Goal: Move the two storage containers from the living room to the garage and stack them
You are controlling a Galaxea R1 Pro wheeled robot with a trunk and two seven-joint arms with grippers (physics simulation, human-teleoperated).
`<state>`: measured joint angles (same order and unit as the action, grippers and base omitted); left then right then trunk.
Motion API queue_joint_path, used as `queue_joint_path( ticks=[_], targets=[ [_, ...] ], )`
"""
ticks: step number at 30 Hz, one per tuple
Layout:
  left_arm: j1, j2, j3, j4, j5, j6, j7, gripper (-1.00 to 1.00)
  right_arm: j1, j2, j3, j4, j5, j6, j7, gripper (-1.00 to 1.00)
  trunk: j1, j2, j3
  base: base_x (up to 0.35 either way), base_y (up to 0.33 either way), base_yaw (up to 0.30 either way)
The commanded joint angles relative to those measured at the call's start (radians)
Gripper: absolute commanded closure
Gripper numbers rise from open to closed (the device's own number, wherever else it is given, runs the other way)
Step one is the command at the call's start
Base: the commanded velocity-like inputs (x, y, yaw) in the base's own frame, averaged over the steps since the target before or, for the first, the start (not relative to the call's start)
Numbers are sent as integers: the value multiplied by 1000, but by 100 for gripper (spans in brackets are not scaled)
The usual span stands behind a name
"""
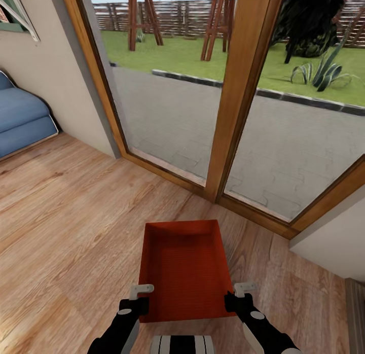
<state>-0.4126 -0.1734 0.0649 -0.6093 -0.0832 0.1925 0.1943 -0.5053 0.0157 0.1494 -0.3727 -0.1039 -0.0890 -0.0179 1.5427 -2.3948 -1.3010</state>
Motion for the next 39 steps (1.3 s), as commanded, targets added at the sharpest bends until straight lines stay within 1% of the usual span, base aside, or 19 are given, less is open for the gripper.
queue_joint_path(
  ticks=[1, 4, 5, 14, 19, 25, 39],
  targets=[
    [0, -1, 7, -3, -26, 8, 13, 100, -1, -3, 1, 1, -10, -5, -5, 100, 0, 0, -1, 0, 0, 0],
    [0, -1, 7, -3, -26, 8, 14, 100, -1, -3, 1, 1, -10, -5, -5, 100, 0, 0, -1, 0, 0, 0],
    [0, -1, 7, -3, -26, 8, 13, 100, -1, -3, 1, 1, -11, -5, -5, 100, -4, 7, 2, 0, 0, 0],
    [0, -1, 7, -3, -27, 9, 13, 100, -1, -3, 1, 1, -10, -5, -5, 100, -4, 7, 2, 0, 0, 0],
    [0, -1, 7, -3, -27, 12, 11, 100, -1, -3, 1, 1, -10, -5, -5, 100, -23, 42, 18, 0, 0, 0],
    [0, -1, 7, -3, -27, 13, -6, 100, -1, -3, 1, 1, -10, -5, -4, 100, -46, 84, 37, 0, 0, 0],
    [0, -1, 7, -3, -27, 12, -7, 100, -1, -4, 1, 1, -10, -5, -2, 100, -100, 182, 81, 0, 0, 0]
  ],
)
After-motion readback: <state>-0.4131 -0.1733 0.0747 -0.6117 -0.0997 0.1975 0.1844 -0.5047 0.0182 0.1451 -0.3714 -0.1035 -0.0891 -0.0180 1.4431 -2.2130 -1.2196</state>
